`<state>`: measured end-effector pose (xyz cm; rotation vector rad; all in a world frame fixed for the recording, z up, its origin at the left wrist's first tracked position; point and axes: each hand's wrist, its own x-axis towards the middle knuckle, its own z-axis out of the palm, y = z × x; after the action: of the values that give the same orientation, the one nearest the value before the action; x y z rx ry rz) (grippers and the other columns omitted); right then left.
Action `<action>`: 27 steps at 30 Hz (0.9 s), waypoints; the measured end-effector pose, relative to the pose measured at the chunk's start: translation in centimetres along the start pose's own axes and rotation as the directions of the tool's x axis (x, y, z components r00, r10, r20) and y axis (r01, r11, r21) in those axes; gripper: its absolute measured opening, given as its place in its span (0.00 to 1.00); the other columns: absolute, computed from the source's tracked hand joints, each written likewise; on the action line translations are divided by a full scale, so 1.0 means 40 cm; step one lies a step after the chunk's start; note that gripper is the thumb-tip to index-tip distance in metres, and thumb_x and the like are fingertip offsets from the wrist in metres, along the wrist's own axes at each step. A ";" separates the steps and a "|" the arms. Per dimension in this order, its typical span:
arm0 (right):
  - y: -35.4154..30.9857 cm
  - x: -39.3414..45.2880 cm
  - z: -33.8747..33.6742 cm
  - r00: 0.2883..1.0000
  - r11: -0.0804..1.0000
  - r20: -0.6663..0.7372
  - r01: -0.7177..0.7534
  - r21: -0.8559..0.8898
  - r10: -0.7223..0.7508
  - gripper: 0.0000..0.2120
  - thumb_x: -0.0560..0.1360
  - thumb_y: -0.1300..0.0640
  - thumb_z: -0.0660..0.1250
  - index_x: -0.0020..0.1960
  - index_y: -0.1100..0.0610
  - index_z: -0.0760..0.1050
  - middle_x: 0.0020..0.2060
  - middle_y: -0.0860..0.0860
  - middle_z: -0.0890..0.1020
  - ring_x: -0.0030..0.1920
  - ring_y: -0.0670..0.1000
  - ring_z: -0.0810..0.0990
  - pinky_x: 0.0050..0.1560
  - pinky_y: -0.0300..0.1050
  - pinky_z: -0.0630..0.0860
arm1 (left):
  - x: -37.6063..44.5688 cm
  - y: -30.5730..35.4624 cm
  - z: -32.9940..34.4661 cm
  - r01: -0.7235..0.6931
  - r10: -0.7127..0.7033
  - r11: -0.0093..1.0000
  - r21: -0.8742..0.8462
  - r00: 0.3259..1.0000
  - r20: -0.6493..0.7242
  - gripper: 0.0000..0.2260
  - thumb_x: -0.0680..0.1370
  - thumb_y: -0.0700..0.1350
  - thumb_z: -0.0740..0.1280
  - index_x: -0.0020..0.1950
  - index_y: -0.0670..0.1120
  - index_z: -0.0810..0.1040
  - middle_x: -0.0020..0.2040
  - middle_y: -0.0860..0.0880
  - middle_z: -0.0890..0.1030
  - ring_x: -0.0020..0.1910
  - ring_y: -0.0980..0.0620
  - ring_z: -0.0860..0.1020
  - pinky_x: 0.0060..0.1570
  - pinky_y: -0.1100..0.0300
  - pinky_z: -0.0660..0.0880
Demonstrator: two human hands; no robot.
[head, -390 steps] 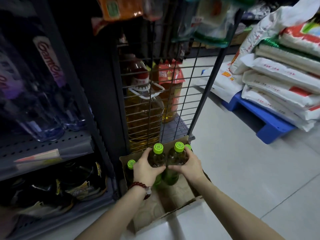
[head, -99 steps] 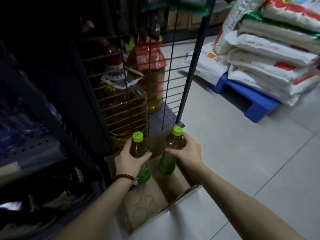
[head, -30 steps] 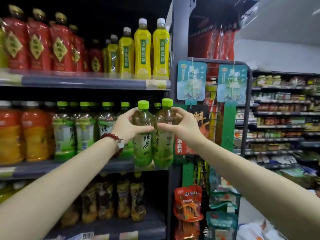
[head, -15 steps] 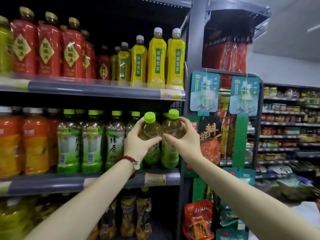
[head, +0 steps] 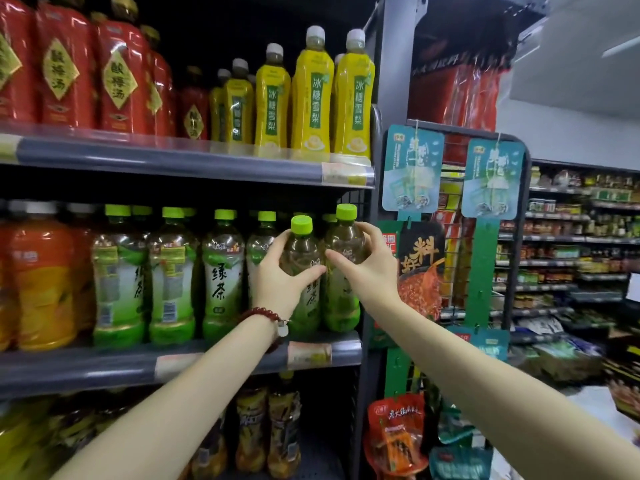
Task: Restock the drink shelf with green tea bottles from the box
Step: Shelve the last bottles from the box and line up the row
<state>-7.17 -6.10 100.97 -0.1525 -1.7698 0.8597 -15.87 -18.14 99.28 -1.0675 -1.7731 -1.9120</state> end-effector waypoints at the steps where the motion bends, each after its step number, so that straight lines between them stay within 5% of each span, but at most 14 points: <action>1: 0.000 0.002 0.001 1.000 1.000 -0.007 -0.004 0.010 0.004 0.29 0.66 0.52 0.78 0.63 0.48 0.70 0.52 0.43 0.81 0.52 0.41 0.80 0.54 0.34 0.75 | 0.000 0.003 0.005 -0.001 0.001 1.000 0.009 1.000 -0.006 0.34 0.65 0.48 0.77 0.68 0.55 0.69 0.53 0.65 0.74 0.47 0.74 0.72 0.40 0.83 0.66; 6: 0.009 0.020 0.010 1.000 1.000 -0.019 0.012 0.022 -0.011 0.29 0.67 0.52 0.77 0.63 0.48 0.70 0.53 0.44 0.81 0.53 0.43 0.80 0.57 0.40 0.76 | -0.005 -0.002 0.021 -0.010 0.011 1.000 0.023 0.998 -0.056 0.35 0.66 0.50 0.76 0.71 0.54 0.66 0.67 0.56 0.72 0.60 0.63 0.67 0.55 0.71 0.64; 9: 0.014 0.026 0.014 0.999 0.999 -0.017 0.034 0.019 -0.033 0.29 0.67 0.51 0.76 0.64 0.48 0.69 0.55 0.43 0.79 0.55 0.43 0.78 0.60 0.42 0.76 | -0.021 -0.009 0.028 -0.030 0.034 0.999 0.037 0.994 -0.107 0.35 0.66 0.52 0.76 0.70 0.57 0.66 0.62 0.64 0.70 0.59 0.67 0.66 0.47 0.83 0.58; 14: 0.037 0.002 0.019 0.997 0.997 -0.019 0.072 0.043 -0.071 0.29 0.69 0.51 0.75 0.66 0.50 0.68 0.58 0.44 0.79 0.58 0.41 0.78 0.62 0.41 0.75 | -0.039 -0.019 0.029 -0.058 0.060 0.998 0.022 0.992 -0.107 0.34 0.66 0.54 0.75 0.69 0.60 0.66 0.56 0.73 0.69 0.55 0.71 0.70 0.45 0.84 0.60; 20: 0.044 -0.003 0.015 0.997 0.996 0.010 0.071 0.051 -0.072 0.29 0.70 0.52 0.74 0.68 0.52 0.67 0.55 0.36 0.76 0.55 0.30 0.74 0.55 0.23 0.69 | -0.004 -0.028 0.010 -0.097 0.097 0.994 0.041 0.995 0.008 0.29 0.66 0.52 0.76 0.61 0.65 0.64 0.62 0.60 0.73 0.63 0.55 0.72 0.62 0.56 0.70; 22: 0.047 -0.004 0.013 0.998 0.998 0.026 0.057 0.040 -0.058 0.32 0.70 0.52 0.74 0.70 0.51 0.65 0.58 0.36 0.75 0.55 0.28 0.72 0.53 0.19 0.65 | 0.005 -0.038 0.009 -0.082 0.082 0.996 0.025 0.996 0.028 0.31 0.66 0.51 0.76 0.63 0.62 0.65 0.65 0.57 0.72 0.65 0.54 0.71 0.64 0.53 0.69; 27: 0.069 -0.024 0.002 0.991 0.998 0.130 0.032 -0.045 -0.026 0.44 0.70 0.55 0.75 0.77 0.50 0.52 0.73 0.46 0.65 0.68 0.38 0.63 0.66 0.33 0.61 | -0.013 -0.076 0.029 -0.017 0.015 1.000 0.024 0.997 0.071 0.40 0.67 0.46 0.76 0.71 0.59 0.57 0.62 0.61 0.69 0.61 0.60 0.69 0.60 0.62 0.66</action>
<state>-7.69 -4.60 98.51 -0.1032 -1.9100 0.8226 -17.24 -16.63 96.68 -1.1513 -1.8152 -1.8596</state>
